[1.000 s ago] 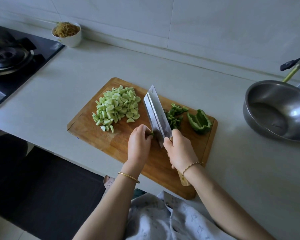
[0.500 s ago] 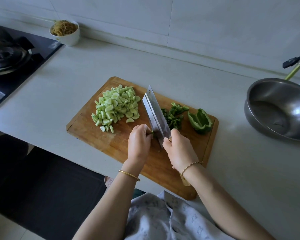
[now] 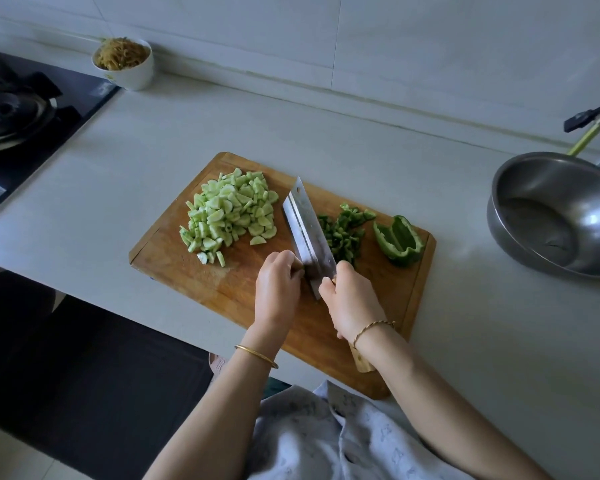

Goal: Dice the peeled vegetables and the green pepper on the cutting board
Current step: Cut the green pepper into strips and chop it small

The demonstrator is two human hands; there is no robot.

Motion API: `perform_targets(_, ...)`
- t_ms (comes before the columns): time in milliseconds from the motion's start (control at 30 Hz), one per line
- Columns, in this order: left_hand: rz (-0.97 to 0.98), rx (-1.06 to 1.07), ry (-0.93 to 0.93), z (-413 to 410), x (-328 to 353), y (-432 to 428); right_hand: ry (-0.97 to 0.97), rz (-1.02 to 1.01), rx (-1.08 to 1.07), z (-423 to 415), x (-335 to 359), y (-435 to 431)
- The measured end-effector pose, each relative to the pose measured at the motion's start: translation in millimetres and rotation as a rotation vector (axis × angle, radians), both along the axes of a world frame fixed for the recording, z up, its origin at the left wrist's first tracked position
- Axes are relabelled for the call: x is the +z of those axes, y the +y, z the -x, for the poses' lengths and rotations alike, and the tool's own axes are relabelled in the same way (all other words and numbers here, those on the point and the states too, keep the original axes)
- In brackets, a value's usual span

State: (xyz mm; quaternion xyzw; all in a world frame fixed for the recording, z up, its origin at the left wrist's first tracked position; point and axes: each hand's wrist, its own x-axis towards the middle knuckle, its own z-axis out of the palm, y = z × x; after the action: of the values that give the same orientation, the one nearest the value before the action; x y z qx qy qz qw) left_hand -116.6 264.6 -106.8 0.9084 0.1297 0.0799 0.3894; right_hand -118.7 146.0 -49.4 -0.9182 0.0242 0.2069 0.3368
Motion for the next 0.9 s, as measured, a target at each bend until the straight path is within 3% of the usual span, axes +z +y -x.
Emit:
perform_targets(267, 0.041, 0.041, -0.006, -14, 4, -3, -0.016, -0.313, -0.176, -18, 11, -21)
perform_targets(700, -0.031, -0.034, -0.104, -22, 30, 1, -0.159, -0.387, -0.243, -19, 29, -64)
perform_targets(900, -0.094, -0.253, -0.074, -42, 40, -32, -0.272, -0.332, -0.314, -14, 44, -105)
